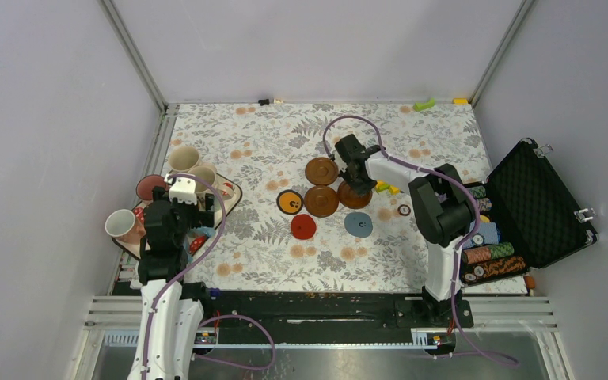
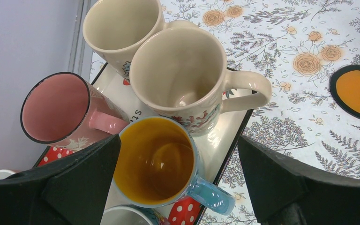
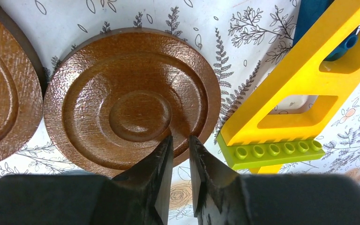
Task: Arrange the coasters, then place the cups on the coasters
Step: Move the coaster to the center of the board.
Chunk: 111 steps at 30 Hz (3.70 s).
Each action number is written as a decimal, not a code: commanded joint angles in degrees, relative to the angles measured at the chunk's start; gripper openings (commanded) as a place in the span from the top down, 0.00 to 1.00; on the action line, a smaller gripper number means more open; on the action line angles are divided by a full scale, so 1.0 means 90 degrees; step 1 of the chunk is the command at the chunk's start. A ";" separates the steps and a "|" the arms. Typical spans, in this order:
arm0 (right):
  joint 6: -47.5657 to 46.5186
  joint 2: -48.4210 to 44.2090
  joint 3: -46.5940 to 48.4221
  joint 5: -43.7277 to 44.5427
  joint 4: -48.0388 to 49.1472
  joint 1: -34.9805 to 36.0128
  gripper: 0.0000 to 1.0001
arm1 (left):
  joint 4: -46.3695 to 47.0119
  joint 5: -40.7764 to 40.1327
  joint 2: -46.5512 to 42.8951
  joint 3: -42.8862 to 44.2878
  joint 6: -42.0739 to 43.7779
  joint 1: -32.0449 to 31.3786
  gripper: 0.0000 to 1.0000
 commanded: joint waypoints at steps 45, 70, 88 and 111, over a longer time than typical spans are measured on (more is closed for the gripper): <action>-0.0554 0.2778 0.4170 0.1160 -0.2747 -0.0148 0.90 | 0.0382 0.0019 0.0035 -0.0074 0.0028 0.0031 0.01; -0.0321 0.3658 0.6497 0.0103 -0.4146 -0.1115 1.00 | 0.0419 0.0046 0.0175 -0.0074 0.0037 0.0032 0.01; -0.0093 0.2690 0.5377 -0.0424 -0.3574 -0.1981 0.99 | 0.0351 0.0041 0.0007 -0.0054 0.0015 0.0030 0.01; -0.0187 0.1579 0.4120 -0.1626 -0.2418 -0.1442 0.75 | 0.0383 -0.0101 0.0039 -0.0048 0.0017 0.0035 0.01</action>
